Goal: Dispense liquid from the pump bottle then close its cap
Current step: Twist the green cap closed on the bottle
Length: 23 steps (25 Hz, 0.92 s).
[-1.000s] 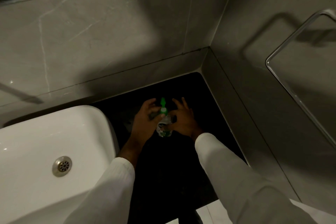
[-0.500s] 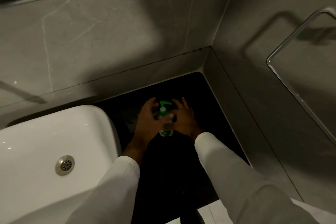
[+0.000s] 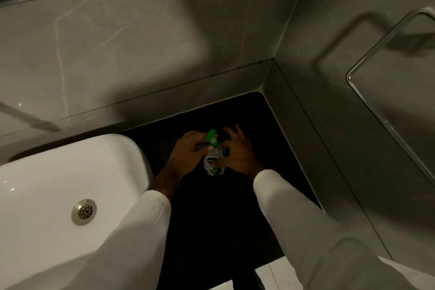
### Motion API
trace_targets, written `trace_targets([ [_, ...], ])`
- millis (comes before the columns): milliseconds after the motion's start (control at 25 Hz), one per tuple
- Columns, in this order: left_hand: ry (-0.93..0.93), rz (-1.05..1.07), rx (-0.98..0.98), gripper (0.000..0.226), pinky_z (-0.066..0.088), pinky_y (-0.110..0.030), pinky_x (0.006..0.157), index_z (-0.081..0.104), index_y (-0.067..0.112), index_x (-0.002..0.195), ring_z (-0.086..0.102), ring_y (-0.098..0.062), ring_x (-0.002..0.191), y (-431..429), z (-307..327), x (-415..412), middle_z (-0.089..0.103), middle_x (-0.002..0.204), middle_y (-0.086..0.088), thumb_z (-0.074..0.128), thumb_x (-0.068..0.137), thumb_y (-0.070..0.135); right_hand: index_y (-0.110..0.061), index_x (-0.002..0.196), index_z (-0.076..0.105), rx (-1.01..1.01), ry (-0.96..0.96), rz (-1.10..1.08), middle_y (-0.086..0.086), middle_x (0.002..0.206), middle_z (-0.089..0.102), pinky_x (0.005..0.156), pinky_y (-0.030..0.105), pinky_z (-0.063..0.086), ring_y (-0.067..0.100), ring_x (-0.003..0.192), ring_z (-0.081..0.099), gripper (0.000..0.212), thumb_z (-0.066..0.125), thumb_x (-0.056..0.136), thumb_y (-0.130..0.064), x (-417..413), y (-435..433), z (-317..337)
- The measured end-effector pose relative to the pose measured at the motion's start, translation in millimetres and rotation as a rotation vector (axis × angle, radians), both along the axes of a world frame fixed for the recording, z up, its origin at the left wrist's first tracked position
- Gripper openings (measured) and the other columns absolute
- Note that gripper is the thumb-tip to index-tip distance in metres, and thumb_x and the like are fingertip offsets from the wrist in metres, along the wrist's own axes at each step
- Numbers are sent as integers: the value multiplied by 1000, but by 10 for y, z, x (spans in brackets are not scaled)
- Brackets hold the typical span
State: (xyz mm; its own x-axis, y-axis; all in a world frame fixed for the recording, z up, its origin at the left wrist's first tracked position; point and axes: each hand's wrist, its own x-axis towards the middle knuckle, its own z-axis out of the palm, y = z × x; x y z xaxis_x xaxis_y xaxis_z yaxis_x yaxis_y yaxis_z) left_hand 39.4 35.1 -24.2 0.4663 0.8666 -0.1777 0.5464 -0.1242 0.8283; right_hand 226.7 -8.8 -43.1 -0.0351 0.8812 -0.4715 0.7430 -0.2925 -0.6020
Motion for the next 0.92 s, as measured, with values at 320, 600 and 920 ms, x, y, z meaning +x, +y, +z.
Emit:
trace_targets([
  [320,-10,49,62,30,36,2,85,76,28,109,54,4,95,-94,-49,40,64,98,22,81,81,18,-30,129,71,19,-6,-7,-8,171,18,127,58,8,31,161,-4,63,85,71,-49,15,-63,-4],
  [600,31,55,106,37,32,3,88,73,19,119,49,-8,116,-265,-39,-1,64,106,20,80,82,20,-32,126,72,41,22,-30,-9,170,19,127,58,5,28,161,-3,58,83,72,-50,-7,-180,-17],
  [920,-19,72,145,39,33,6,91,73,17,120,52,-12,117,-614,-97,-115,64,112,13,79,82,11,-28,118,77,121,1,-54,-7,167,31,127,58,2,24,161,3,49,81,76,-52,-99,-489,65],
])
